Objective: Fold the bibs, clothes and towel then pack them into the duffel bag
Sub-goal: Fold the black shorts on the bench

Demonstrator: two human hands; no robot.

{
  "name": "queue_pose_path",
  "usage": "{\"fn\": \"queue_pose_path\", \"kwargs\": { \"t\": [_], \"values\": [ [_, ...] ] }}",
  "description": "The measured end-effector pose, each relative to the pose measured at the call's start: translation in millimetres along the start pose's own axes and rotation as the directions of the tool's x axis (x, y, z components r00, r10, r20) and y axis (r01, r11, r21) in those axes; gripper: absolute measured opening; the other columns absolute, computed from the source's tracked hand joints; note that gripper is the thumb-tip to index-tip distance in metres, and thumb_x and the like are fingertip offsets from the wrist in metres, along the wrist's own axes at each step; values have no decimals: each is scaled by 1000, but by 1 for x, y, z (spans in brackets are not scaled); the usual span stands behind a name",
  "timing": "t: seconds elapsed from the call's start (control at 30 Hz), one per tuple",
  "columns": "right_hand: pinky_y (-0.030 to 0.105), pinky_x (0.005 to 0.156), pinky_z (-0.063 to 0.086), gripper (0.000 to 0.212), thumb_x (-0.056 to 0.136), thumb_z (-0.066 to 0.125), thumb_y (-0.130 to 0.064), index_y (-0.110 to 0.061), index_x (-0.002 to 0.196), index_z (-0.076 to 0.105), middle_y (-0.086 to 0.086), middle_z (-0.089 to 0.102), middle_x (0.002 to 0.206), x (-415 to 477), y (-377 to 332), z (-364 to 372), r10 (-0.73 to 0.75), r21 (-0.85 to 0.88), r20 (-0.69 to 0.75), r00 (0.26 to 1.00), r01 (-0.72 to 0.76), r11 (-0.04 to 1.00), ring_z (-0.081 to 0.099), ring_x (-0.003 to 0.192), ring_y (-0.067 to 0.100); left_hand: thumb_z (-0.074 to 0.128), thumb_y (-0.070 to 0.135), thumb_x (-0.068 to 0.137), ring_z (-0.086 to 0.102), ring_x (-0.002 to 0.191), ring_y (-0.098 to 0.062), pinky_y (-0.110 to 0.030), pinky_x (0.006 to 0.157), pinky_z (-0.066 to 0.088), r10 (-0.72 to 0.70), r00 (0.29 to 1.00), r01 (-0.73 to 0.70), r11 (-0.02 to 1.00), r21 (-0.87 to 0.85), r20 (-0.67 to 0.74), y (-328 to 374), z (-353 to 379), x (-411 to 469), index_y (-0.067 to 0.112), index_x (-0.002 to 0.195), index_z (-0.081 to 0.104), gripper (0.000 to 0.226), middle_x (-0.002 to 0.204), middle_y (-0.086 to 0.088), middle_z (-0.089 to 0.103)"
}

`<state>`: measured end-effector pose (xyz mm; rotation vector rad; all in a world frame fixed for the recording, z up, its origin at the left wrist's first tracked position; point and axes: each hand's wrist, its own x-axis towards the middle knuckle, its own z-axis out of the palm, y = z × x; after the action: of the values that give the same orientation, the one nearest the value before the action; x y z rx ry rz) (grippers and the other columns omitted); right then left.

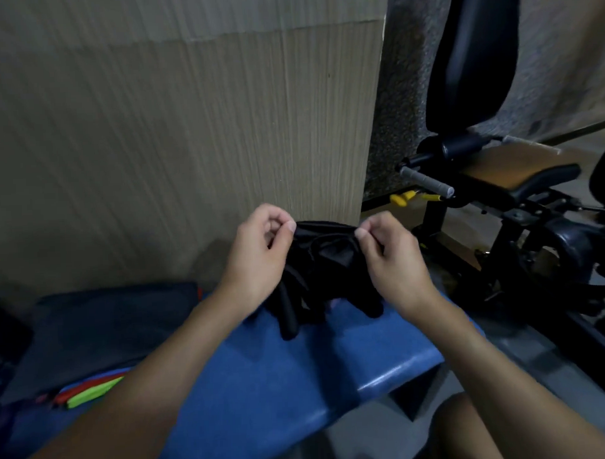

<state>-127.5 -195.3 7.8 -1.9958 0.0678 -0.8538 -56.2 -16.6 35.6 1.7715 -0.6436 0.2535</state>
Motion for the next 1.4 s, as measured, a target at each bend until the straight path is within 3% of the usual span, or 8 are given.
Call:
{"fn": "queue_pose_path", "kwargs": {
  "t": [0.23,0.43,0.57,1.03,1.13,1.23,1.33,1.4],
  "values": [
    [34,70,43,17,99,55,-13,-16,82,56,5,59,76,-18,-81,-32,196,131,239,951,-232,964,54,73,14,61,3,94,55,70,-5,-13,67,43,5,999,-3,999,-35,42,66,-56,-28,19,81,62,21,77,1,62],
    [33,73,43,14,99,55,-12,-11,86,58,10,53,79,-43,-136,-46,242,314,262,934,-320,894,50,74,21,73,12,87,63,84,-9,-21,82,50,-34,955,39,999,-11,294,91,-88,-71,12,100,67,14,95,-8,71],
    [24,62,48,19,99,54,-12,-13,81,59,1,58,70,-53,-159,-48,252,331,332,909,-362,871,55,61,9,70,13,91,65,71,-5,-19,67,53,-98,906,100,995,17,413,108,-100,-88,8,94,72,6,81,-2,75],
    [31,70,47,18,100,52,-13,-11,84,61,7,65,82,-63,-157,-50,240,106,342,908,-292,951,59,76,16,64,15,96,65,64,-10,-21,64,52,-153,967,177,979,-105,205,159,-94,-86,8,78,71,21,74,-6,74],
    [33,73,44,15,101,51,-20,-11,92,59,9,62,84,-66,-153,-50,98,-29,197,976,-95,995,54,79,15,65,16,95,63,63,-10,-22,63,52,-149,979,164,981,-103,141,164,-86,-81,11,73,71,23,74,-9,71],
    [36,76,46,15,94,61,-26,-13,93,54,7,57,83,-79,-157,-51,-19,146,81,997,7,989,51,78,12,66,18,95,59,61,-9,-24,64,48,-149,986,154,986,-68,71,167,-80,-75,12,70,70,26,73,-9,68],
    [22,79,42,38,79,81,-30,-11,100,55,1,57,91,-97,-148,-48,-67,93,355,933,36,995,53,86,9,66,20,95,60,58,-6,-22,63,49,-167,986,168,985,-31,8,172,-78,-71,10,71,71,26,67,-4,67],
    [24,80,45,32,80,80,-28,-10,96,59,1,61,92,-106,-135,-42,-30,-47,480,877,60,997,57,88,10,66,22,95,66,67,-12,-28,70,55,-159,987,158,987,-7,-9,174,-80,-68,1,78,73,28,75,-11,72]
  ]
}}
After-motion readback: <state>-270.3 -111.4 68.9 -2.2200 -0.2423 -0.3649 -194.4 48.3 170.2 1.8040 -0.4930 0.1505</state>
